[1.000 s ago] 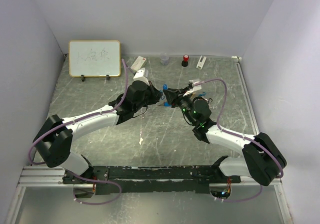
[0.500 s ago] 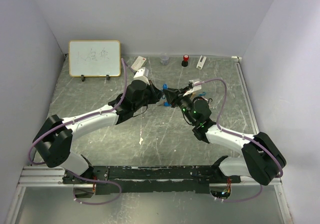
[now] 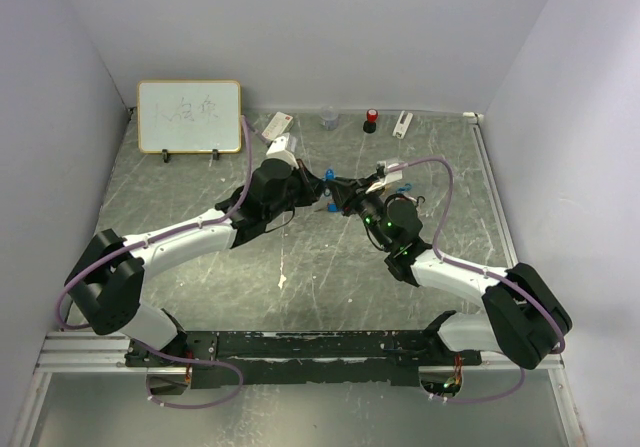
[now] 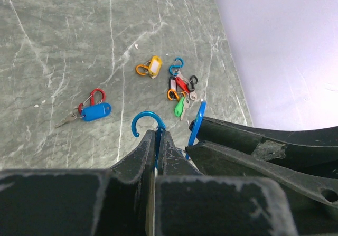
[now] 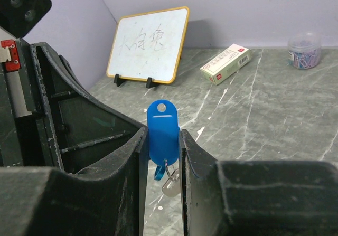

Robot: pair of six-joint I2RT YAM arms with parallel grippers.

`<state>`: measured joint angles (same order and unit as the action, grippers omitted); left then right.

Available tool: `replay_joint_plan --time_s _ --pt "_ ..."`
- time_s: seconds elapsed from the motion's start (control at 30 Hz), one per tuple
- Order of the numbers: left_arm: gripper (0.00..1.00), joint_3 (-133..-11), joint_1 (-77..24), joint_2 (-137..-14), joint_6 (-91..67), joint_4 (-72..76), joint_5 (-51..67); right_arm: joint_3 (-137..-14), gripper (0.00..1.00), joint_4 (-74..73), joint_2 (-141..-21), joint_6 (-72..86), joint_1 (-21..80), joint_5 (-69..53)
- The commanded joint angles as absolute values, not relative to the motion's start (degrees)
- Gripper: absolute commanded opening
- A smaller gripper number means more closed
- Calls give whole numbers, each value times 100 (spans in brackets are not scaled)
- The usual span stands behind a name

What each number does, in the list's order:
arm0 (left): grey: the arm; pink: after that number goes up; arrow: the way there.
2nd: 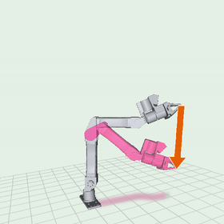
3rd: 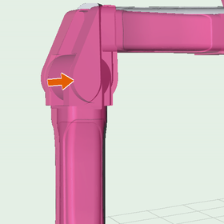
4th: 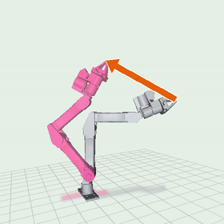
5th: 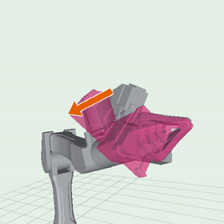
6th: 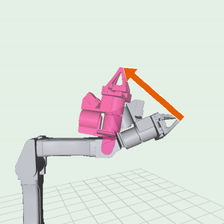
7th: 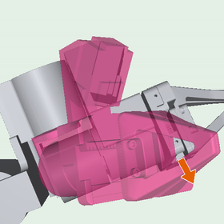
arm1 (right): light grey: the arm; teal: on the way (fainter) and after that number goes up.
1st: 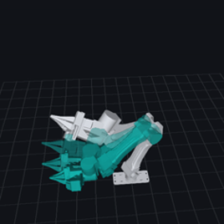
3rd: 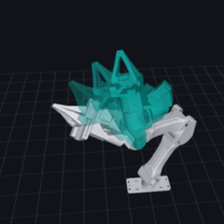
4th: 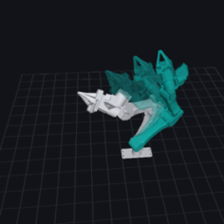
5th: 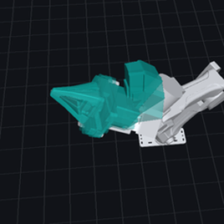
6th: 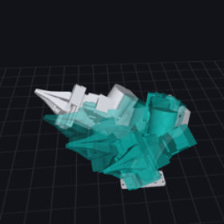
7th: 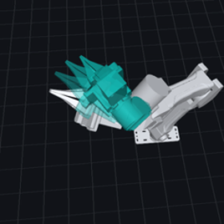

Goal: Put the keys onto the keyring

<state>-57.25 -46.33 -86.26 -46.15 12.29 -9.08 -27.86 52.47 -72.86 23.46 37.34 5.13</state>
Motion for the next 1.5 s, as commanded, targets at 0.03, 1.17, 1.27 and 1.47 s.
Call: replay_joint_plan --time_s 0.03,1.17,1.27,1.47 --pt "7 -5660 -4563 -8393 -4702 1441 -840 -2734 0 5477 -7282 2275 3718 415" --pt "7 -5936 -4515 -8739 -4597 1310 -292 -2650 0 5483 -7049 2191 3692 492" --pt "7 -5946 -4509 -8754 -4597 1316 -281 -2651 0 5480 -7049 2186 3687 480" --pt "7 -5941 -4509 -8719 -4597 1360 -286 -2662 0 5493 -7111 2192 3677 416"
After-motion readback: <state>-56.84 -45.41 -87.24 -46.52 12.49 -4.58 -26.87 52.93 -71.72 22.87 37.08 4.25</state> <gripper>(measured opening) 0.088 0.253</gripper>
